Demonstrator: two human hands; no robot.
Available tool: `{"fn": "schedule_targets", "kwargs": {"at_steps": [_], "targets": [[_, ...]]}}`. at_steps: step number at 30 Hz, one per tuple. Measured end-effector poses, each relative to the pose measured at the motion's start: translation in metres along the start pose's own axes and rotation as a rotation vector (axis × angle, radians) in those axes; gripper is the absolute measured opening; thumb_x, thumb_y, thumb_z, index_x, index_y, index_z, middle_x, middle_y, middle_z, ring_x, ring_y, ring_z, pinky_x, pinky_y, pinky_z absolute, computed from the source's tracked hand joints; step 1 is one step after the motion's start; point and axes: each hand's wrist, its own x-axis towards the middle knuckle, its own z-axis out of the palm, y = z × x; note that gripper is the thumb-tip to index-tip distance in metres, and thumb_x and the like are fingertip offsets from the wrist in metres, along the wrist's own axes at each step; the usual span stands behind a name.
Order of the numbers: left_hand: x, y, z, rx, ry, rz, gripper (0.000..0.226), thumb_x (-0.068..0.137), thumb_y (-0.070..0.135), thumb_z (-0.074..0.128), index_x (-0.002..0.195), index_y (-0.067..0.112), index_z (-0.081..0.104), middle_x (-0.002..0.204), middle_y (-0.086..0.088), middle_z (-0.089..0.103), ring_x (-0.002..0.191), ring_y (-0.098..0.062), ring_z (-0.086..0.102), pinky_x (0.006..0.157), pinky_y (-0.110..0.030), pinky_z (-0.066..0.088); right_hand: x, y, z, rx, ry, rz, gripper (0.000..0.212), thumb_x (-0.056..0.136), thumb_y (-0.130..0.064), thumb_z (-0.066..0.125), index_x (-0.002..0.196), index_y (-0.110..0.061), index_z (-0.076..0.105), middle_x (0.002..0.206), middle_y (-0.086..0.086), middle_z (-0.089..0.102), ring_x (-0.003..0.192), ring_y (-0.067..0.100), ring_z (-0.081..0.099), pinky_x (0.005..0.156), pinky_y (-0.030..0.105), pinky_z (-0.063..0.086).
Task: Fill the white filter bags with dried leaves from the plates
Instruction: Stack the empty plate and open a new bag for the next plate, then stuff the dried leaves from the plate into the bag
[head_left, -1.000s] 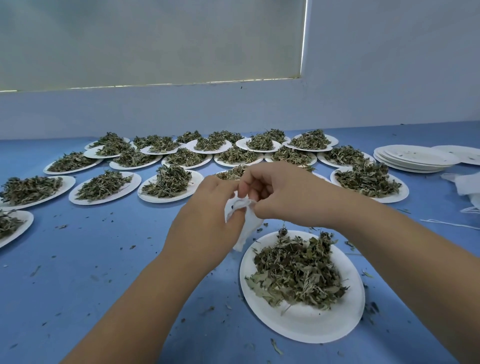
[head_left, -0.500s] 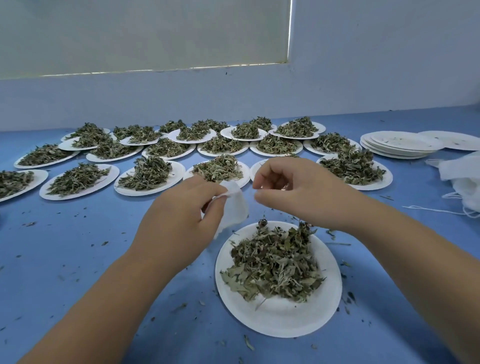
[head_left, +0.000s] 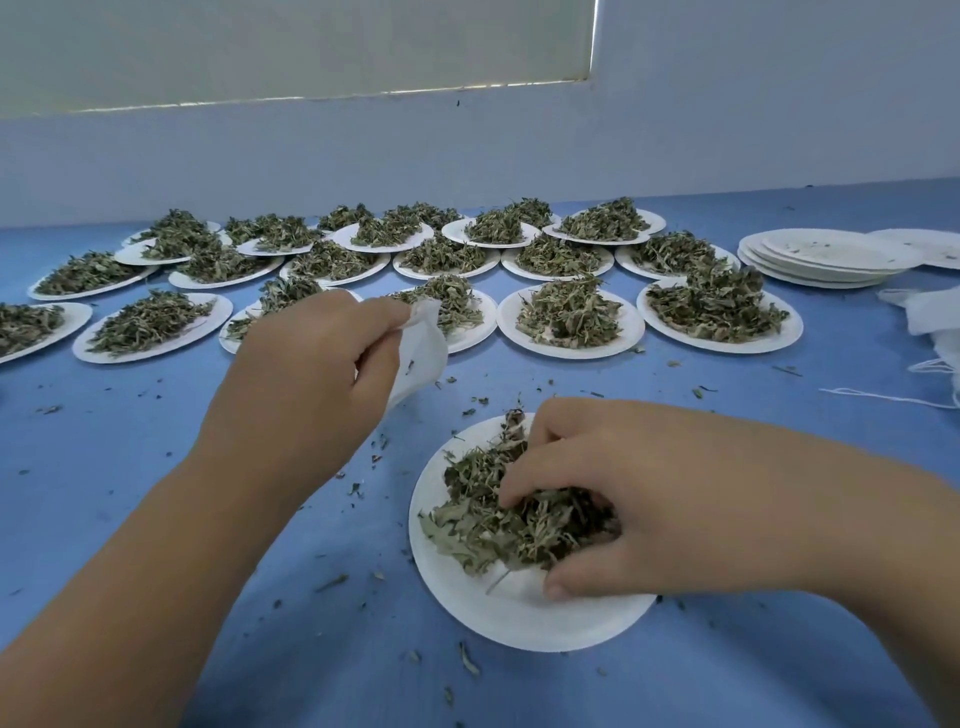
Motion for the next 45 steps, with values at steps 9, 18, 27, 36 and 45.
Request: {"fn": "schedule_targets", "kwargs": {"at_steps": [9,18,27,36,45], "targets": [[-0.003,0.009,0.008,-0.056,-0.189,-0.019,0.028,0.083,0.007,0.052,0.096,0.009,0.076,0.061,0.009,0.051,0.054,-0.006,0.044,0.054,-0.011,0.033,0.005,-0.004,0.009,-0.057,0.044,0.006,0.027,0.089,-0.039,0.058,0.115,-0.044,0.056,0.097,-0.021,0.036,0.072,-0.010,0.036,0.058,0.011,0.030],[-0.009,-0.001,0.013,-0.440,-0.352,-0.360,0.018,0.091,0.021,0.060,0.095,0.035,0.070,0.063,0.004,0.060,0.042,-0.012,0.059,0.043,-0.022,0.046,0.006,0.007,0.000,0.196,0.081,0.062,0.014,0.085,-0.033,0.066,0.096,-0.041,0.070,0.093,-0.022,0.065,0.083,0.002,0.062,0.077,0.030,0.053],[-0.006,-0.002,0.009,-0.639,-0.385,-0.460,0.006,0.085,0.028,0.069,0.089,0.030,0.073,0.061,0.007,0.065,0.049,-0.021,0.067,0.055,-0.023,0.053,0.009,0.019,-0.005,0.446,0.160,0.125,0.018,0.072,-0.052,0.073,0.090,-0.051,0.070,0.082,-0.025,0.070,0.067,0.014,0.065,0.066,0.030,0.056],[-0.007,0.014,0.000,-0.319,-0.159,-0.208,0.015,0.086,0.014,0.068,0.071,0.014,0.071,0.056,0.006,0.056,0.061,-0.009,0.059,0.055,-0.022,0.046,0.012,0.015,-0.004,0.542,0.415,0.094,0.010,0.075,-0.045,0.070,0.081,-0.041,0.076,0.077,-0.019,0.070,0.066,0.005,0.063,0.063,0.026,0.053],[-0.008,0.018,0.007,-0.278,-0.167,-0.231,0.018,0.086,0.017,0.067,0.068,0.016,0.070,0.056,0.006,0.056,0.068,-0.004,0.052,0.057,-0.010,0.037,0.024,-0.011,0.000,0.110,0.511,0.118,0.018,0.090,-0.034,0.060,0.087,-0.027,0.076,0.077,-0.007,0.061,0.077,0.008,0.056,0.071,0.032,0.047]]}}
